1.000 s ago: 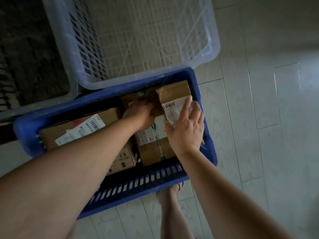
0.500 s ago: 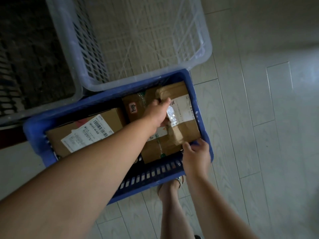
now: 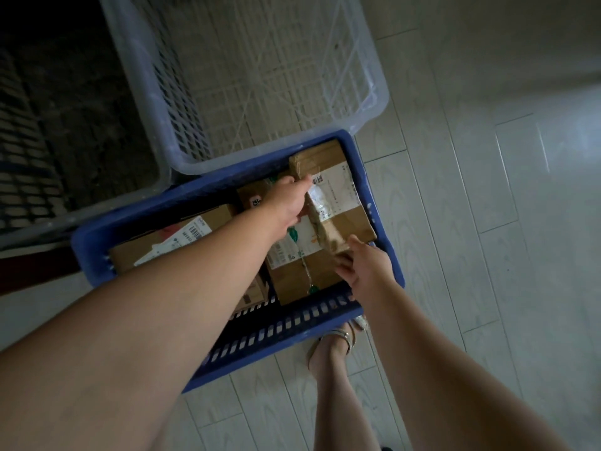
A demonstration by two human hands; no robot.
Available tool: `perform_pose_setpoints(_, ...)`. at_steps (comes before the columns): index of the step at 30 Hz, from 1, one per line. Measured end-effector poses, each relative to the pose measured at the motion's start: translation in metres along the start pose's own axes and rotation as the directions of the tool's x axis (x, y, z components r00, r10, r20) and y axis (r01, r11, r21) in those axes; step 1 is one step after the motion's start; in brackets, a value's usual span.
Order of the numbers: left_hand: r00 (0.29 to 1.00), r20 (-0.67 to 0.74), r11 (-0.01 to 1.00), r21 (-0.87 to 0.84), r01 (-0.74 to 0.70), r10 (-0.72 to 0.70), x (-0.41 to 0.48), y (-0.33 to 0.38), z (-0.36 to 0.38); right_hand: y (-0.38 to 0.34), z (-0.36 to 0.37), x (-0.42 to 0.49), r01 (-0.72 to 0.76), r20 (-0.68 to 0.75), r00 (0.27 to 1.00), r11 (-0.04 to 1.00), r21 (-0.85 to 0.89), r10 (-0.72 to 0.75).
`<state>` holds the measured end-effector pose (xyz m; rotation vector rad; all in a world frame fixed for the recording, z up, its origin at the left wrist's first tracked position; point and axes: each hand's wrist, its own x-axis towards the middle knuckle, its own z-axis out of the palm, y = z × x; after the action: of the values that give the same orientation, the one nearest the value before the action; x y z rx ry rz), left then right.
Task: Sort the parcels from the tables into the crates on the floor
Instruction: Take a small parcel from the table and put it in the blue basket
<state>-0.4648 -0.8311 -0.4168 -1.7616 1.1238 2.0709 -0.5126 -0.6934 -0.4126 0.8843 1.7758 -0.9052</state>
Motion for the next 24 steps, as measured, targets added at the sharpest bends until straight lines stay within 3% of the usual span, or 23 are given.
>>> perform_pose_setpoints(5, 1.000, -0.004, 0.999, 0.020, -0.025, 0.025, -0.051, 0.009, -0.031, -0.003, -0.001, -0.041, 0.075, -0.084, 0.993, 0.994, -0.085, -0.082)
perform_pose_setpoints(9, 0.993, 0.021, 0.991, 0.072, -0.114, 0.113, -0.120, 0.036, -0.060, -0.017, 0.013, -0.124, 0.089, -0.099, 0.991, 0.996, 0.021, -0.086)
perform_pose_setpoints(14, 0.962, 0.070, 0.943, 0.191, -0.273, 0.265, -0.243, 0.074, -0.112, -0.015, 0.022, -0.249, 0.292, 0.029, 0.955, 0.952, 0.093, -0.296)
perform_pose_setpoints(18, 0.927, 0.062, 0.904, 0.206, -0.376, 0.371, -0.343, 0.095, -0.159, -0.003, 0.029, -0.352, 0.217, 0.077, 0.966, 0.939, 0.269, -0.245)
perform_pose_setpoints(24, 0.863, 0.011, 0.858, 0.102, -0.503, 0.505, -0.467, 0.100, -0.217, 0.033, 0.033, -0.471, 0.401, 0.244, 0.840, 0.858, 0.320, -0.484)
